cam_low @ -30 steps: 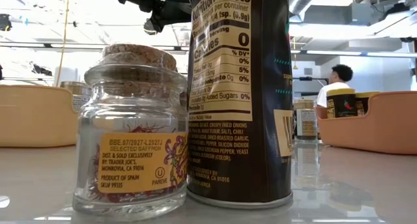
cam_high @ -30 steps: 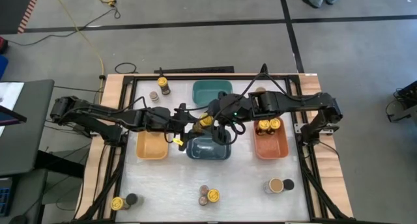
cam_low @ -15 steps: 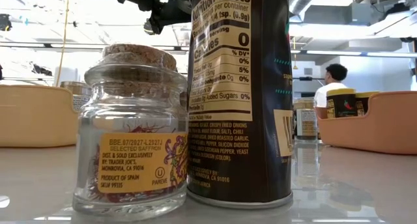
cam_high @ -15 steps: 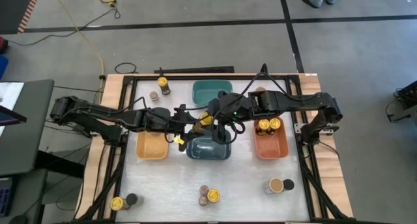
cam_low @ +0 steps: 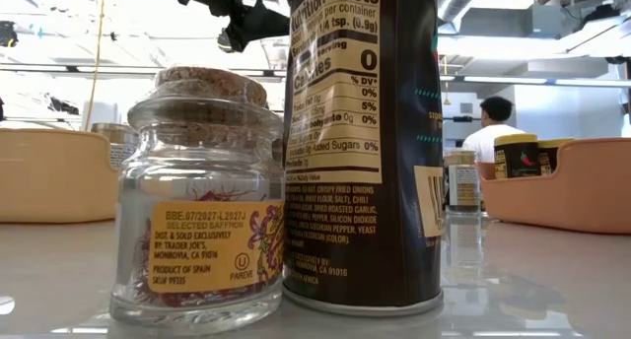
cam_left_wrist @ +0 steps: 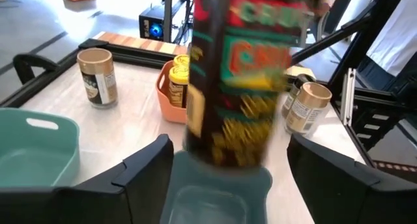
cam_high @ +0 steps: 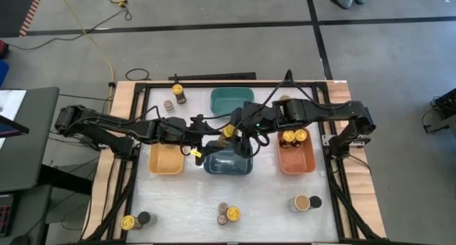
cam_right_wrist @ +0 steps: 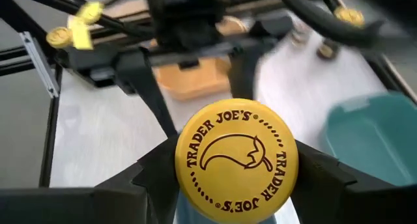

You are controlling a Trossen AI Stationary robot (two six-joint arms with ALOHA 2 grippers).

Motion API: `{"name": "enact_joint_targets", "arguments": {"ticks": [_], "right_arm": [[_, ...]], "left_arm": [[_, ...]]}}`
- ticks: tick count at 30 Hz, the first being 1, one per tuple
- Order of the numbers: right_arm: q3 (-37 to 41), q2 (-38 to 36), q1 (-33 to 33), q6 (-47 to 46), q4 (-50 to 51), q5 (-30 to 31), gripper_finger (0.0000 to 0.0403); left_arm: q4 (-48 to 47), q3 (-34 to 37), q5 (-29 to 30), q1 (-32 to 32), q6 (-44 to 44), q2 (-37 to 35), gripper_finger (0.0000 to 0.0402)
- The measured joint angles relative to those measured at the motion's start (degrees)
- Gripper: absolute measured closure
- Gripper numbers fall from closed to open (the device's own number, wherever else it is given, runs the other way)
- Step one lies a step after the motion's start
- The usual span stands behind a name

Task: Sort spices by type
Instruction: Put the yellow seasoning bottle into the orange bin

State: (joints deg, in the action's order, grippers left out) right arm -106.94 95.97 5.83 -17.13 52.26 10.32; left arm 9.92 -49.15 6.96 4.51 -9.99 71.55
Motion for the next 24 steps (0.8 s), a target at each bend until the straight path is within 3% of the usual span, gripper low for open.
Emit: {"name": "enact_joint_targets", "arguments": {"ticks": [6, 13, 24], "right_arm": [[0.00, -3.15, -0.61, -5.81, 9.99, 2.88, 0.0150], [1.62, -7.13, 5.26, -16.99, 24.66, 13.18, 0.0151], [23.79, -20.06, 21.35, -52.23, 27.27, 22.16, 0.0151]], "left_arm": [[-0.26, -0.07, -0.17, 0.00, 0.10, -1.59, 0.0112], [-4.08, -0.04, -0.17, 0.00, 0.18, -6.81, 0.0113], [-9.35, -0.04, -0.14, 0.00, -0.34, -10.78, 0.0113]]}}
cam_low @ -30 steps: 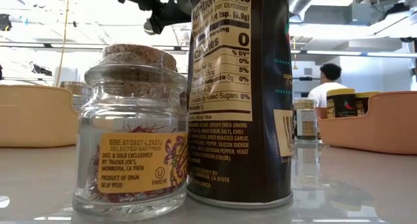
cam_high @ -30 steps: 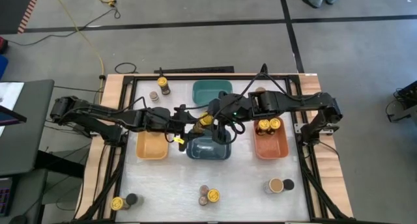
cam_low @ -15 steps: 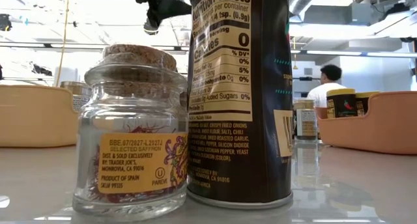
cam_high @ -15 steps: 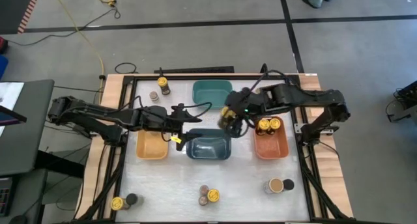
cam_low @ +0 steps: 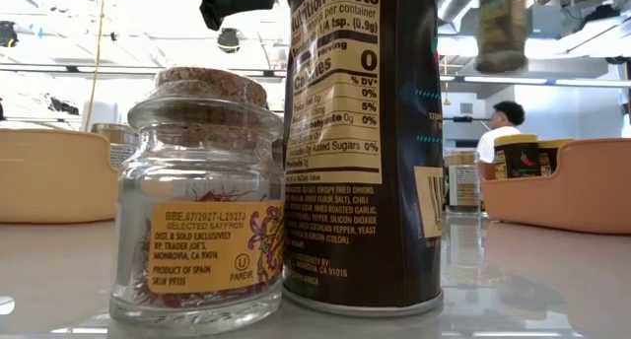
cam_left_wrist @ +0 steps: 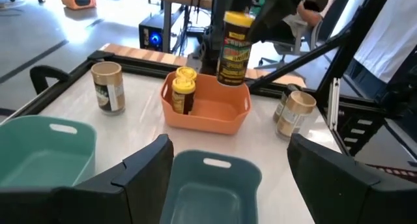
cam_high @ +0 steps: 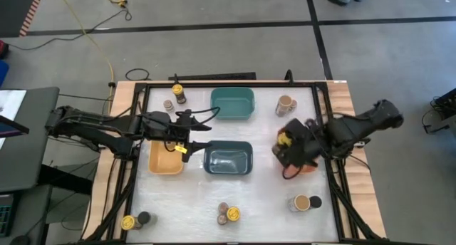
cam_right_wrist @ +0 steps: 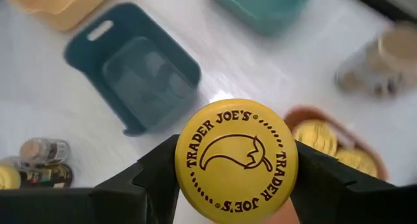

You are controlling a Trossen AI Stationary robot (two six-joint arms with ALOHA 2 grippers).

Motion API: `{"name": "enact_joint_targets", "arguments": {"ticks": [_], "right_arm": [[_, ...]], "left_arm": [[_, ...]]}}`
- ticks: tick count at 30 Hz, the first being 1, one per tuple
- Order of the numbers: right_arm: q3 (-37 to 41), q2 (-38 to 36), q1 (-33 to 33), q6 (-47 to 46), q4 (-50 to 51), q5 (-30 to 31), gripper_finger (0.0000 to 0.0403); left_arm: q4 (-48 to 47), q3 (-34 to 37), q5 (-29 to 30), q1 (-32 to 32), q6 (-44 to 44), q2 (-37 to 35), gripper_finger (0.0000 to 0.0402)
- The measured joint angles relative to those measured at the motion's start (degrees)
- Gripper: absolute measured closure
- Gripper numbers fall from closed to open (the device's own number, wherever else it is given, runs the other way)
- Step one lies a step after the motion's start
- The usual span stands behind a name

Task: Sort spices by type
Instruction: Put the yellow seasoning bottle into the orange bin

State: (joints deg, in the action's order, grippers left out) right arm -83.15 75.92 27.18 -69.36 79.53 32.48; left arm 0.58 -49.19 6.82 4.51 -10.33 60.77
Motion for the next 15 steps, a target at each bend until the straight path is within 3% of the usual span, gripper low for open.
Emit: {"name": "enact_joint_targets", "arguments": {"ticks": [6, 15], "right_arm": [[10.99, -3.82, 6.09, -18.86, 3.44, 0.58, 0.0151], [21.43, -6.86, 10.02, -30.91, 4.29, -0.34, 0.0151]], "left_arm": [[-0.11, 0.00, 0.01, 0.00, 0.00, 0.24, 0.0113], [-0.02, 0.00, 0.03, 0.00, -1.40, 0.23, 0.0113]]}}
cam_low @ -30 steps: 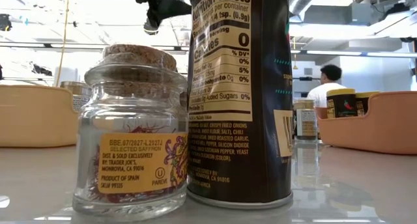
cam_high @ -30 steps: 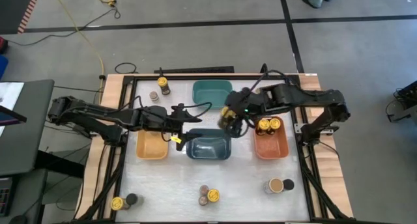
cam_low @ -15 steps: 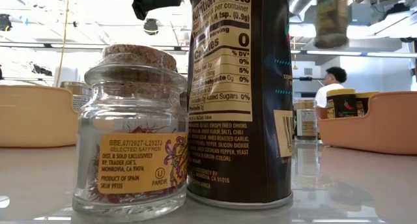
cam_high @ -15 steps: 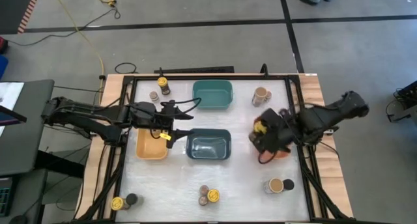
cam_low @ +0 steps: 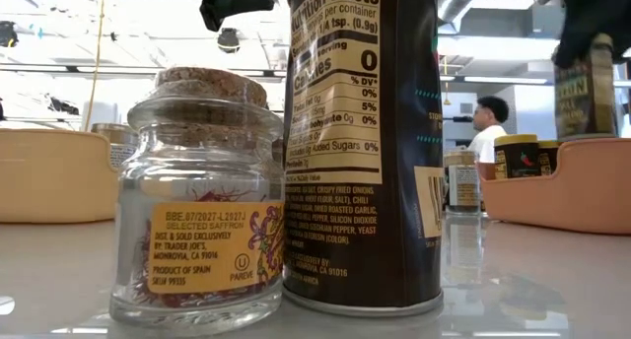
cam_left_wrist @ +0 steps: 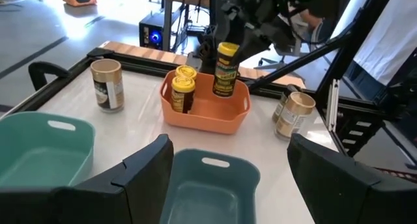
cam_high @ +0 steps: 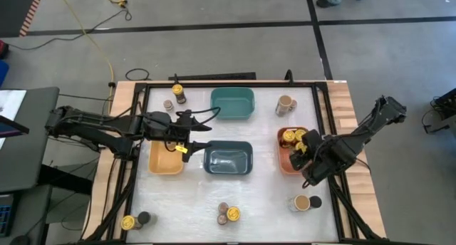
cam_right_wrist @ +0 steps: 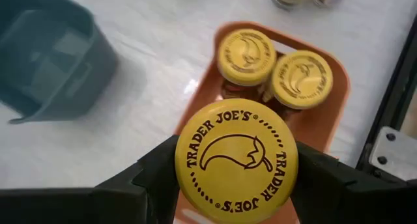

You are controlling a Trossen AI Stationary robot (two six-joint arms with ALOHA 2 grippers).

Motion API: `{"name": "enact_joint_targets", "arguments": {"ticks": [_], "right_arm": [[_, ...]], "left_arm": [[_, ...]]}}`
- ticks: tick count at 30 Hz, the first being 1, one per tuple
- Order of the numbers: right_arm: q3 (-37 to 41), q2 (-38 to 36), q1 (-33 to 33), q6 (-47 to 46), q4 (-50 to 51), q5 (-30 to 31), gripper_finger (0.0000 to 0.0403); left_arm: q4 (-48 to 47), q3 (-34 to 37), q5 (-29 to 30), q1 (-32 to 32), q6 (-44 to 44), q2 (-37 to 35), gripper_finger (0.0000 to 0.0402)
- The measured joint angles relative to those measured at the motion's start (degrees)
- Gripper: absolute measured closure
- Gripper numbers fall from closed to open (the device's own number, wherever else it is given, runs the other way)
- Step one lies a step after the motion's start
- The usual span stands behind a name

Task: Sort spices by type
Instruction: Put the yellow seasoning bottle into the orange bin

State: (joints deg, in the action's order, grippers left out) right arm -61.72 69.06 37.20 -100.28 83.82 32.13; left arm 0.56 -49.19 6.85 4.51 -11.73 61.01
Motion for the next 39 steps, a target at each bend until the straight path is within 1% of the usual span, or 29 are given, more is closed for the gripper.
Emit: {"name": "enact_joint_targets", "arguments": {"ticks": [2, 5, 8, 15, 20, 24, 30, 39], "right_arm": [[2.28, -1.09, 0.45, -1.89, 0.15, -0.03, 0.0151], [5.65, -2.03, 0.56, -2.35, -0.29, -0.07, 0.0151], [8.81, -2.05, 0.32, -3.97, -0.66, -0.08, 0.0151], [14.94, -1.84, 1.99, -6.40, -4.63, 0.66, 0.0151], [16.75, -0.45, 2.27, -6.41, -5.39, 0.90, 0.0151], [18.38, -0.28, 2.27, -6.40, -8.00, 1.86, 0.0144], [18.41, -0.28, 2.05, -6.12, -7.95, 4.16, 0.0138], [18.41, -0.28, 2.05, -4.29, -7.77, 4.27, 0.0135]], "left_arm": [[-0.04, 0.02, 0.00, 0.00, -0.62, 0.01, 0.0113], [-0.02, 0.02, 0.00, 0.00, -1.08, 0.01, 0.0113], [-0.04, 0.02, 0.00, 0.00, -1.31, 0.01, 0.0113], [-0.04, 0.04, 0.00, 0.00, -1.61, 0.01, 0.0113], [-0.10, 0.07, 0.00, 0.00, -1.61, 0.01, 0.0113], [-0.24, 0.07, 0.00, 0.00, -1.55, 0.01, 0.0113], [-0.88, 0.07, 0.02, 0.00, -1.59, 0.01, 0.0113], [-1.38, 0.07, 0.02, 0.00, -1.59, 0.01, 0.0113]]}}
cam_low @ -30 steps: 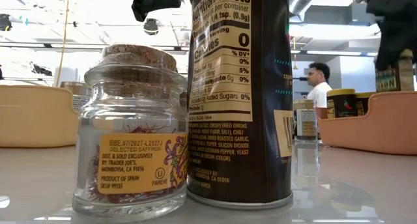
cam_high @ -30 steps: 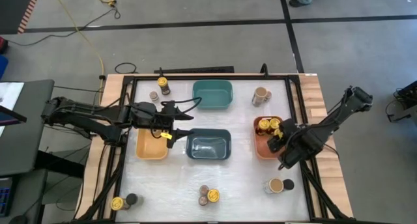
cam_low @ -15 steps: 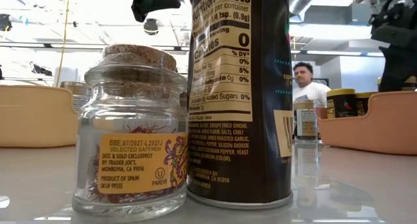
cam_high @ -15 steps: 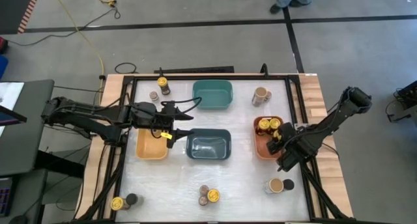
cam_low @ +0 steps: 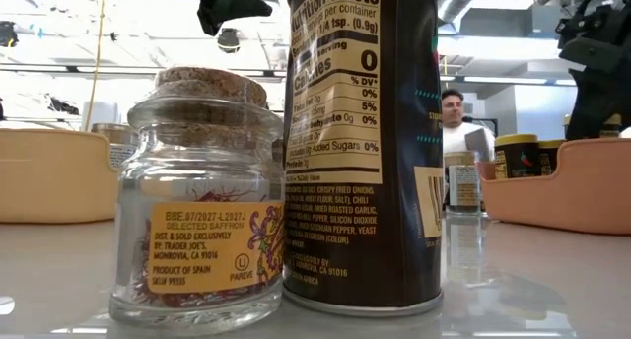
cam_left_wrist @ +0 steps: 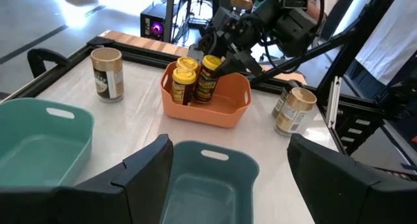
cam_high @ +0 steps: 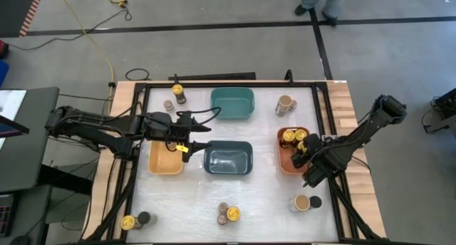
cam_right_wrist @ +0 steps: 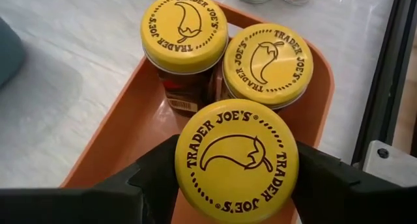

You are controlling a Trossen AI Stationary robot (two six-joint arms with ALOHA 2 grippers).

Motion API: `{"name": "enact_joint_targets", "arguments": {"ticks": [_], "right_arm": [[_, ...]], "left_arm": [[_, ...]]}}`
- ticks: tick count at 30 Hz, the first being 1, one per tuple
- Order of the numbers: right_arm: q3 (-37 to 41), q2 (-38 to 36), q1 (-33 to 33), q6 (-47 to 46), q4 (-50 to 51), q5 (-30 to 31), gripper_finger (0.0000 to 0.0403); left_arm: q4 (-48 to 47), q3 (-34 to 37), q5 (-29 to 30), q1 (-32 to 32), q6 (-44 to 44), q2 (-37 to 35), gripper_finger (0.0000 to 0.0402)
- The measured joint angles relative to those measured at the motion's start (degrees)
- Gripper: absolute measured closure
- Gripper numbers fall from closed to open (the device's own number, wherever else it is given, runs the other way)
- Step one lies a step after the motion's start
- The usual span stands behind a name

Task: Sort spices by type
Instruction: Put the yellow seasoning bottle into the orange bin

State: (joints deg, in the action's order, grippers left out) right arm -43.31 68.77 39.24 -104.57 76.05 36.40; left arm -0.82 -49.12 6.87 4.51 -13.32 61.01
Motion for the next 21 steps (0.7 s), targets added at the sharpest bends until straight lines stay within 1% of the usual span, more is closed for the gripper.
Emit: {"name": "enact_joint_targets", "arguments": {"ticks": [4, 8, 21], "right_arm": [[0.74, 0.00, 0.00, 0.00, -0.64, -0.02, 0.0134], [2.56, 0.00, 0.00, -0.38, -3.37, -0.15, 0.0134], [2.73, -0.02, -0.76, -0.42, -3.26, -0.24, 0.0134]], "left_arm": [[0.00, 0.00, 0.00, 0.00, 0.00, 0.00, 0.0113], [0.00, 0.00, 0.00, 0.00, 0.00, 0.00, 0.0113], [0.13, 0.00, 0.00, 0.00, -1.49, 0.00, 0.0113]]}}
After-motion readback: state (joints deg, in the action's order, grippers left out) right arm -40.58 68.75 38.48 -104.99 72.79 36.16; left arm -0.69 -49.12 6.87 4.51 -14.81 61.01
